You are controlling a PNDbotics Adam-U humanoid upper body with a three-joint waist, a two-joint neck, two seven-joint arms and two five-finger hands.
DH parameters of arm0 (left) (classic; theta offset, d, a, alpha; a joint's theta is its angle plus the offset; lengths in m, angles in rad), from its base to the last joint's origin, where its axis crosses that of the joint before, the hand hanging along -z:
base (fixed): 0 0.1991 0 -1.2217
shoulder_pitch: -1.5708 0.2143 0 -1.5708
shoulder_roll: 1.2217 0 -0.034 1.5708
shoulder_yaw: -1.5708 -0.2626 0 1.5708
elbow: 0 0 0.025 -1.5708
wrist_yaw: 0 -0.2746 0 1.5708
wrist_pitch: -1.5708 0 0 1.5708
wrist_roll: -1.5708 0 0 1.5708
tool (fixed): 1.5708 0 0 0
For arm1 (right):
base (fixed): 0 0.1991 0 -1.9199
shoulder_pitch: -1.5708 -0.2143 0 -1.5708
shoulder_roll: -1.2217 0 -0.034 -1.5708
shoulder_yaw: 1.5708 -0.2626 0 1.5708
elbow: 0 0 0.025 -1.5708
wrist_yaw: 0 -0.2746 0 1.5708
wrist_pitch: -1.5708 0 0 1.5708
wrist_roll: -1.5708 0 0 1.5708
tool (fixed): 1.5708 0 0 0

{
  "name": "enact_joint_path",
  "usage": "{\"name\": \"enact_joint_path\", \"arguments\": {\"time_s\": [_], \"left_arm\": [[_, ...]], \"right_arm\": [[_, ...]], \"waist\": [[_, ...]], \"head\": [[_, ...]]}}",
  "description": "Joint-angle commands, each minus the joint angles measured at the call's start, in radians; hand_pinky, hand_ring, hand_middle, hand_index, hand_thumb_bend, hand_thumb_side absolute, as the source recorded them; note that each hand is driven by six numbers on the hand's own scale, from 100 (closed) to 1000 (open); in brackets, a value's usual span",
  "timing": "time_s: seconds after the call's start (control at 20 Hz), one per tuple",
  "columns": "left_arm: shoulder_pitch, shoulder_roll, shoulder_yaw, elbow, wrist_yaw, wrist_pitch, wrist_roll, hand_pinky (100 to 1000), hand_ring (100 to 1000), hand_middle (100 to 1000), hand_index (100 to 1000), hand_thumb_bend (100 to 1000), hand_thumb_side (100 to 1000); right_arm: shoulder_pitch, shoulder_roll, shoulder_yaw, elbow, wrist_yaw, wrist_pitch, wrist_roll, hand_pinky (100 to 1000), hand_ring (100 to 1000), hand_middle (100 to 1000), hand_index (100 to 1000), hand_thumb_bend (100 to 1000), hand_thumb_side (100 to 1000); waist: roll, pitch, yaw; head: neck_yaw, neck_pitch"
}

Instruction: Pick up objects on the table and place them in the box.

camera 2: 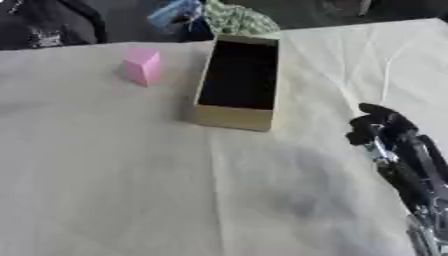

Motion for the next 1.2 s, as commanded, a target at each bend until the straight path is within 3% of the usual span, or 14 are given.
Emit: {"name": "enact_joint_path", "arguments": {"time_s": [0.05,0.6,1.2], "left_arm": [[-0.045,0.002,0.006,0.025,-0.021,0.002,-0.003,739,634,617,802,823,570],[-0.186,-0.129,0.019,0.266,-0.166,-0.005,0.021,738,634,614,797,831,576],[-0.252,-0.223,0.052,0.441,-0.334,-0.010,0.072,733,619,597,775,839,571]], "right_arm": [[-0.006,-0.018,-0.002,-0.016,-0.002,0.000,0.003,635,611,634,830,467,672],[-0.007,-0.019,0.003,-0.014,-0.003,0.000,0.007,635,612,635,830,464,668],[-0.014,-0.022,0.010,-0.013,-0.003,0.000,0.015,635,611,635,831,464,667]], "waist": [[-0.004,-0.015,-0.003],[0.000,-0.014,-0.023],[0.011,-0.008,-0.054]], "head": [[0.002,0.003],[0.012,0.004],[0.028,-0.002]]}}
